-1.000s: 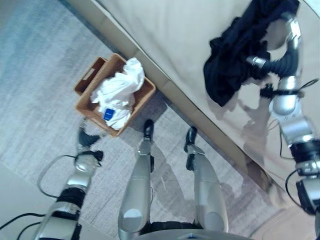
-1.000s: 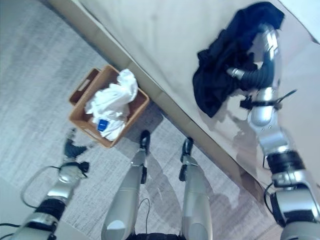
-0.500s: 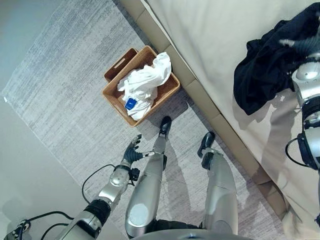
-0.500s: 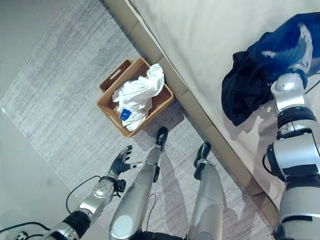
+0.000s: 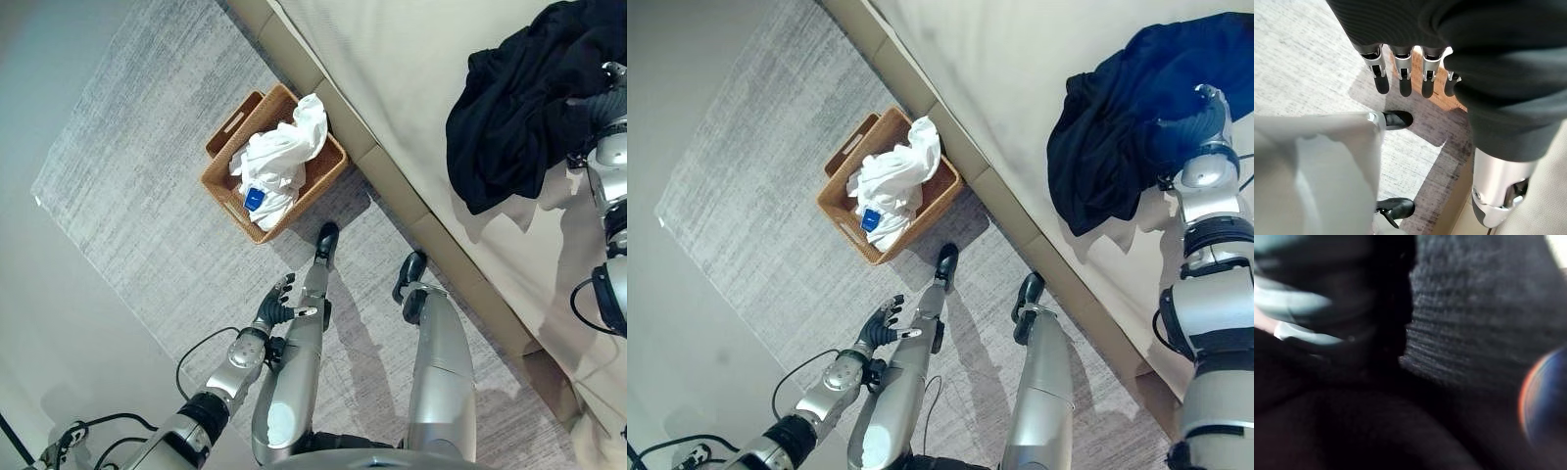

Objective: Pick up clothes into the bucket

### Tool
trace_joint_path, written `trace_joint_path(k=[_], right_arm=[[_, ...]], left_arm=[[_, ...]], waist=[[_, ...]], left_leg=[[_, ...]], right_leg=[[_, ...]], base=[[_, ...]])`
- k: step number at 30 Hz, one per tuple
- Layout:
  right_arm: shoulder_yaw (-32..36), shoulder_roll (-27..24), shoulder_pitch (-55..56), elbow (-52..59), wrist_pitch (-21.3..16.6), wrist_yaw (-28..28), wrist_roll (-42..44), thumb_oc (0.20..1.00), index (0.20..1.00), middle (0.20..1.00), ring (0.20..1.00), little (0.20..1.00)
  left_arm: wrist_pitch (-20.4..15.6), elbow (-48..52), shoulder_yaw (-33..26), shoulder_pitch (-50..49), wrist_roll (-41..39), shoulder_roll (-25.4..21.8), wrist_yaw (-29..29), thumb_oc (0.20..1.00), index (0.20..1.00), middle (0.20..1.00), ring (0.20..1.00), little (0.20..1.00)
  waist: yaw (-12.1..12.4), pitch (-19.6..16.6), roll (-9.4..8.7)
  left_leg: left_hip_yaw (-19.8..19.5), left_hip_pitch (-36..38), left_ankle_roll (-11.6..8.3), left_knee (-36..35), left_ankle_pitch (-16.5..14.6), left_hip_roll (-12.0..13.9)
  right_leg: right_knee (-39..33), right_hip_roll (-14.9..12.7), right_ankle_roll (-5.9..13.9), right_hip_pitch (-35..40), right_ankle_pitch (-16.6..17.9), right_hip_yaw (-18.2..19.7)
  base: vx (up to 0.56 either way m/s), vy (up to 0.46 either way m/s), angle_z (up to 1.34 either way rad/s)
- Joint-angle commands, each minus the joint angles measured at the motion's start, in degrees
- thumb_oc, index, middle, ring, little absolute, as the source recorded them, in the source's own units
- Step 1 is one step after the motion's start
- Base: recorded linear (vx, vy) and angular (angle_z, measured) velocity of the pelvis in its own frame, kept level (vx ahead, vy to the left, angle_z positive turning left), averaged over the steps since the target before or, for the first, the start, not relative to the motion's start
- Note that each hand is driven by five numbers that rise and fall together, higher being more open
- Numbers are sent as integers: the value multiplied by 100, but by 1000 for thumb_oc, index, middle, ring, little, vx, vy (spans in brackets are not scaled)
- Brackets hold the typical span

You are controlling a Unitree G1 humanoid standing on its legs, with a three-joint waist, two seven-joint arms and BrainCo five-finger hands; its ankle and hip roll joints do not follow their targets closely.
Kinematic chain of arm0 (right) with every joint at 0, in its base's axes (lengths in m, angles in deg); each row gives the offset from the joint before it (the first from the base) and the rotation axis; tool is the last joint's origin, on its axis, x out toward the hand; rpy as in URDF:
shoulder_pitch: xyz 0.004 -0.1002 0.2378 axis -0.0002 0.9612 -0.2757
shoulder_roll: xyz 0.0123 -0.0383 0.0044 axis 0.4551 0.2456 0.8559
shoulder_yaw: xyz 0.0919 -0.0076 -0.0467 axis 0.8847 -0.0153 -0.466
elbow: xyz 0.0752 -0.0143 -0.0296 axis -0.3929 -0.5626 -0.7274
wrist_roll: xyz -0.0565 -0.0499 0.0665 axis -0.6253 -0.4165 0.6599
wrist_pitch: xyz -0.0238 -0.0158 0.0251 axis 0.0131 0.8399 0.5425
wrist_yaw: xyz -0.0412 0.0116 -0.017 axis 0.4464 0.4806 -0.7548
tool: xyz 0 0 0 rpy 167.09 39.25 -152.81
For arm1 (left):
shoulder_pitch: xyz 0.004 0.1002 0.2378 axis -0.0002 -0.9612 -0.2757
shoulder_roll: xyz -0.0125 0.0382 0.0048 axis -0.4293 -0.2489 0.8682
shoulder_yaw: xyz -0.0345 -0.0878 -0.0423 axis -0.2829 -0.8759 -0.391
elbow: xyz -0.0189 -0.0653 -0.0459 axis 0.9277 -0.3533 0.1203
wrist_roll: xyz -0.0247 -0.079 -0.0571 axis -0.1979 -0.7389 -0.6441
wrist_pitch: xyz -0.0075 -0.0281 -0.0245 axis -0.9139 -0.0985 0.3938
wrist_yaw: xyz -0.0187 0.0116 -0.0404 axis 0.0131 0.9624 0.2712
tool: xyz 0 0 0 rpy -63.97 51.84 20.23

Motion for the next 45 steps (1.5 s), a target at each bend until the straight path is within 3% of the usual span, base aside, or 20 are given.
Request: trace_joint_path(k=[1, 9, 18, 19, 22, 23, 24, 29, 32, 35, 36, 45], right_arm=[[-384, 216, 420, 362, -174, 210, 346, 200, 200, 200, 200, 200], [-338, 193, 19, 1292, -331, -440, 255, 200, 200, 200, 200, 200], [258, 125, 96, 2367, -550, -1036, 254, 200, 200, 200, 200, 200], [296, 95, 145, 2607, -572, -1075, 165, 200, 200, 200, 200, 200], [341, 88, 203, 2776, -590, -1112, 123, 200, 200, 200, 200, 200], [391, 49, 356, 3129, -610, -1136, -58, 200, 200, 200, 200, 200], [398, 50, 361, 3134, -607, -1137, -60, 200, 200, 200, 200, 200], [441, 51, 743, 3611, -624, -853, -144, 200, 200, 200, 200, 200], [375, -12, 790, 3736, -607, -656, -112, 200, 200, 200, 200, 200], [360, -50, 941, 3924, -563, -481, -84, 200, 200, 200, 200, 200], [277, -192, 1162, 4185, -484, -122, -30, 200, 200, 200, 200, 200], [-4, -646, 1613, 4720, -292, 661, 178, 200, 200, 200, 200, 200]], left_arm=[[-136, -208, -55, 263, -156, 3, 90, 1000, 1000, 1000, 1000, 1000], [-199, -466, -11, 346, 106, -24, 238, 1000, 1000, 1000, 1000, 1000], [-286, -259, -102, 391, 449, -259, 293, 1000, 1000, 1000, 1000, 1000], [-319, -109, -209, 408, 486, -386, 287, 1000, 1000, 1000, 1000, 1000], [-332, -13, -242, 405, 512, -449, 270, 1000, 1000, 1000, 1000, 1000], [-408, 269, -322, 542, 625, -654, 278, 1000, 1000, 1000, 1000, 1000], [-405, 273, -321, 542, 625, -659, 277, 1000, 1000, 1000, 1000, 1000], [-501, 604, -501, 893, 768, -898, 236, 1000, 1000, 1000, 1000, 1000], [-509, 808, -535, 1073, 686, -941, 209, 1000, 1000, 1000, 1000, 1000], [-516, 1046, -596, 1132, 595, -969, 142, 1000, 1000, 1000, 1000, 1000], [-522, 1536, -603, 1375, 390, -1007, 11, 1000, 1000, 1000, 1000, 1000], [-457, 2365, -484, 2010, 146, -1068, -195, 1000, 1000, 1000, 1000, 1000]], waist=[[-64, 93, -34], [-174, 93, -228], [-381, 93, -512], [-424, -4, -613], [-439, -109, -658], [-536, -461, -831], [-531, -472, -833], [-692, -1213, -1102], [-750, -1427, -1168], [-789, -1633, -1200], [-859, -1913, -1234], [-992, -2410, -1243]], left_leg=[[20, 102, 149, 131, -210, -190], [57, 481, 128, 274, -310, -242], [264, 1760, 321, 520, -746, -366], [371, 2030, 359, 538, -858, -353], [418, 2114, 373, 522, -870, -342], [605, 2452, 377, 510, -1063, -289], [607, 2441, 378, 490, -1033, -287], [985, 3097, 386, 378, -1303, -225], [1094, 3334, 387, 331, -1381, -169], [1171, 3523, 381, 248, -1413, -130], [1240, 3754, 366, 135, -1446, -76], [1396, 4234, 337, -118, -1497, 35]], right_leg=[[-895, 36, 571, 471, 605, 321], [-1050, -14, 594, 1048, 660, 284], [-1654, -76, 724, 2639, 928, 457], [-1932, -42, 765, 2954, 1047, 537], [-2082, -16, 786, 3060, 1137, 558], [-2453, 46, 854, 3442, 1232, 693], [-2484, 49, 855, 3435, 1267, 695], [-3083, 186, 935, 4084, 1406, 907], [-3225, 233, 949, 4295, 1408, 1000], [-3316, 268, 956, 4438, 1408, 1040], [-3415, 297, 952, 4644, 1388, 1062], [-3702, 343, 945, 5067, 1397, 1066]], base=[[-39, 3, -5], [-37, 18, 0], [26, 126, 1], [46, 149, -25], [84, 108, -46], [96, 122, -27], [215, 169, -38], [130, 47, -45], [108, 16, -29], [105, -12, -30], [93, -27, -11], [72, -33, -8]])
